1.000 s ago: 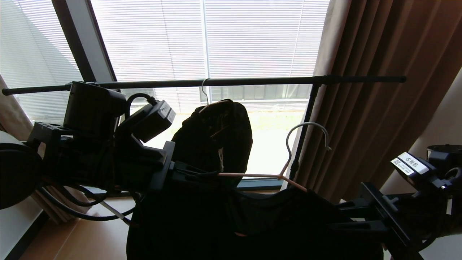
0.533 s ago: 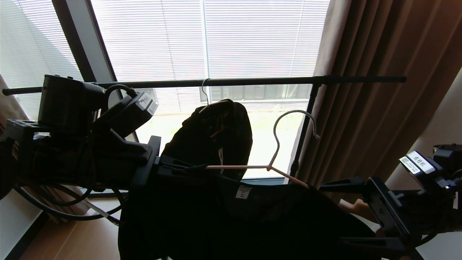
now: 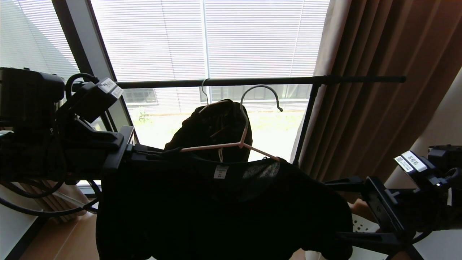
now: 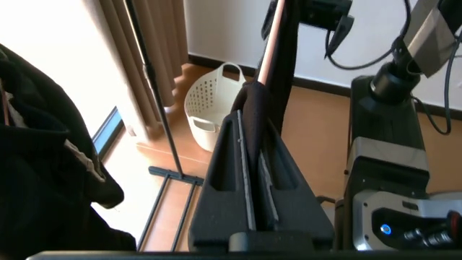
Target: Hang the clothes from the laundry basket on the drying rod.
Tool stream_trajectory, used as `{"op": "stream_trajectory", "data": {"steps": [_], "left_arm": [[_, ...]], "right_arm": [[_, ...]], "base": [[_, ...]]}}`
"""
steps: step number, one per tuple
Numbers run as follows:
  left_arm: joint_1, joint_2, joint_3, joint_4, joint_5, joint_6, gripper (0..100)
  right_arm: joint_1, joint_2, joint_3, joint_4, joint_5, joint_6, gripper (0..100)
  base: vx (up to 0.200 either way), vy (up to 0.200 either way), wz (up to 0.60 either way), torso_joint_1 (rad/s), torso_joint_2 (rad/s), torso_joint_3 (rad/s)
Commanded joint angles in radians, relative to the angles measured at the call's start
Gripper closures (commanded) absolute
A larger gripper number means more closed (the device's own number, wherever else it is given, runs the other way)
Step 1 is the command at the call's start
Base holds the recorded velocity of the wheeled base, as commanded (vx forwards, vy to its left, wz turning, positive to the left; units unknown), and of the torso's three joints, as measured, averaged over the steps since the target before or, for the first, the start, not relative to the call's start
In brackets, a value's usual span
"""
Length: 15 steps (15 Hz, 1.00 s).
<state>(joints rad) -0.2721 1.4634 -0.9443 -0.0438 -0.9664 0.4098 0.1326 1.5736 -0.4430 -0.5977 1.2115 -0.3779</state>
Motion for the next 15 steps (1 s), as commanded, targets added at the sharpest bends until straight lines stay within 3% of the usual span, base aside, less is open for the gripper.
{"op": "stream_trajectory", "data": {"steps": [1,4,11,12,15], "left_arm": [[0.01,-0.009,0.001,-0.028,0.0,-0.026,100],[0.017,-0.008,0.001,-0.076,-0.002,-0.077,100],[0.036,-0.009,0.002,-0.076,-0.002,-0.08,100],[0.048,-0.014,0.005,-0.076,-0.002,-0.08,100],[0.05,-0.02,0.012,-0.076,-0.002,-0.08,100]], "right_arm": [[-0.016,0.083,-0.016,-0.001,0.0,-0.024,0],[-0.044,0.111,-0.033,-0.001,0.0,-0.036,0],[-0.083,0.167,-0.057,-0.001,0.0,-0.038,0],[-0.087,0.177,-0.059,-0.002,0.0,-0.038,100],[-0.087,0.181,-0.063,-0.001,-0.001,-0.038,100]], "base": [[0.0,0.0,0.0,0.0,0.0,0.0],[0.0,0.0,0.0,0.0,0.0,0.0],[0.0,0.0,0.0,0.0,0.0,0.0],[0.0,0.0,0.0,0.0,0.0,0.0],[0.0,0.0,0.0,0.0,0.0,0.0]]}}
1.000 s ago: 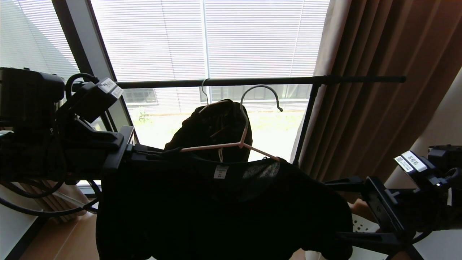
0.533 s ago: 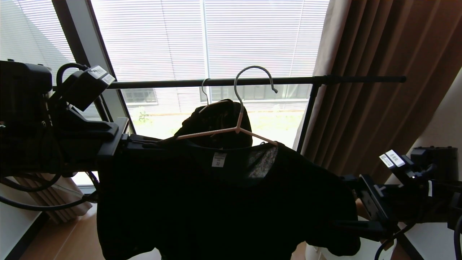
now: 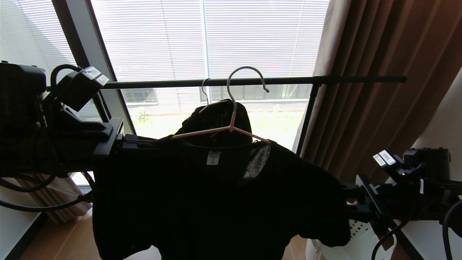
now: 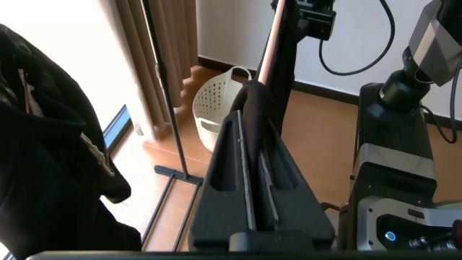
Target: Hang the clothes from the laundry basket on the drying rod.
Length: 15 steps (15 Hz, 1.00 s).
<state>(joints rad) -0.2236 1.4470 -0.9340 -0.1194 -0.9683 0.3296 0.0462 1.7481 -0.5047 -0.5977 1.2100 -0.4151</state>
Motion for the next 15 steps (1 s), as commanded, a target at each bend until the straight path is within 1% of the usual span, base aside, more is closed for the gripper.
{"op": "stream_trajectory", "data": {"steps": [1,3,6,8,10,15], "left_arm": [[0.003,-0.01,0.009,0.0,0.0,-0.001,100],[0.012,-0.02,0.012,0.0,0.0,-0.001,100],[0.049,-0.042,0.023,0.0,-0.001,-0.006,100],[0.059,-0.051,0.027,0.0,-0.012,-0.024,100],[0.059,-0.062,0.043,0.0,-0.012,-0.026,100],[0.069,-0.07,0.049,0.0,-0.013,-0.03,100]], "right_arm": [[0.0,0.007,-0.002,-0.001,0.0,-0.001,100],[-0.014,0.008,-0.009,-0.001,-0.001,-0.001,100],[-0.065,0.013,-0.032,-0.001,-0.001,-0.001,100],[-0.098,0.014,-0.049,-0.001,0.0,-0.001,100],[-0.123,0.019,-0.058,-0.001,0.0,-0.001,100],[-0.124,0.042,-0.064,-0.002,0.0,-0.001,100]], "base": [[0.0,0.0,0.0,0.0,0.0,0.0],[0.0,0.0,0.0,0.0,0.0,0.0],[0.0,0.0,0.0,0.0,0.0,0.0],[0.0,0.0,0.0,0.0,0.0,0.0],[0.0,0.0,0.0,0.0,0.0,0.0],[0.0,0.0,0.0,0.0,0.0,0.0]]}}
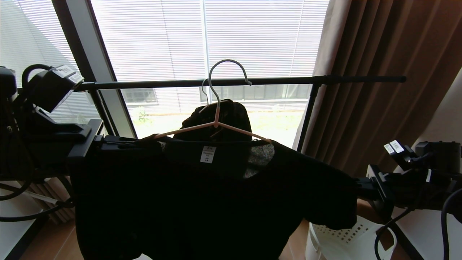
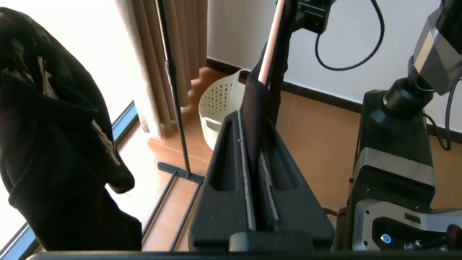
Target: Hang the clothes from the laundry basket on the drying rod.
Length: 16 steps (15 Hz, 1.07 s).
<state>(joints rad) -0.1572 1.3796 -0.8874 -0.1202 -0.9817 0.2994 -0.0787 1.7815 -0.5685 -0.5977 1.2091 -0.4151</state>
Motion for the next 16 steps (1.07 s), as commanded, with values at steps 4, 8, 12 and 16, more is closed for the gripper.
{"op": "stream_trajectory", "data": {"steps": [4,8,12,16], "left_arm": [[-0.016,-0.001,0.002,0.001,0.001,-0.013,100],[-0.05,-0.002,-0.001,0.001,0.006,-0.094,100],[-0.05,-0.002,-0.001,0.001,0.012,-0.118,100],[-0.134,-0.011,-0.005,0.002,0.187,-0.181,100]], "right_arm": [[0.085,-0.027,0.036,-0.001,-0.022,-0.002,100],[0.116,-0.048,0.076,-0.002,-0.033,-0.04,100],[0.137,-0.085,0.085,-0.002,-0.079,-0.045,0],[0.166,-0.136,0.082,-0.004,-0.243,-0.042,0]], "base": [[0.0,0.0,0.0,0.0,0.0,0.0],[0.0,0.0,0.0,0.0,0.0,0.0],[0.0,0.0,0.0,0.0,0.0,0.0],[0.0,0.0,0.0,0.0,0.0,0.0]]}}
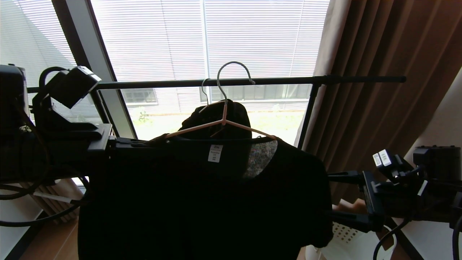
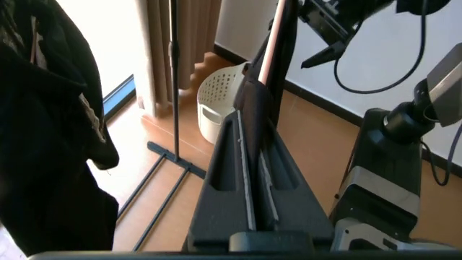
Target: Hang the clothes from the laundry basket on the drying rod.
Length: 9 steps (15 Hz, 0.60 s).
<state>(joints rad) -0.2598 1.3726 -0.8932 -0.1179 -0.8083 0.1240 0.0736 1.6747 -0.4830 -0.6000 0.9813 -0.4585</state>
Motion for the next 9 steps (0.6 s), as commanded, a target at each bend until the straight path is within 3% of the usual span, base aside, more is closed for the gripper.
{"op": "stream_trajectory", "data": {"steps": [1,3,7,9], "left_arm": [[-0.055,-0.004,0.005,0.0,0.04,-0.009,100],[-0.078,0.0,0.005,0.0,0.083,-0.011,100],[-0.162,0.006,0.002,-0.002,0.25,-0.084,100],[-0.173,0.008,0.011,-0.002,0.255,-0.11,100]], "right_arm": [[0.023,-0.046,-0.006,-0.003,-0.069,0.004,0],[0.038,-0.059,-0.009,-0.003,-0.108,0.018,0],[0.041,-0.079,-0.055,-0.003,-0.2,0.104,0],[0.041,-0.078,-0.062,-0.003,-0.23,0.135,0]], "base": [[0.0,0.0,0.0,0.0,0.0,0.0],[0.0,0.0,0.0,0.0,0.0,0.0],[0.0,0.0,0.0,0.0,0.0,0.0],[0.0,0.0,0.0,0.0,0.0,0.0]]}}
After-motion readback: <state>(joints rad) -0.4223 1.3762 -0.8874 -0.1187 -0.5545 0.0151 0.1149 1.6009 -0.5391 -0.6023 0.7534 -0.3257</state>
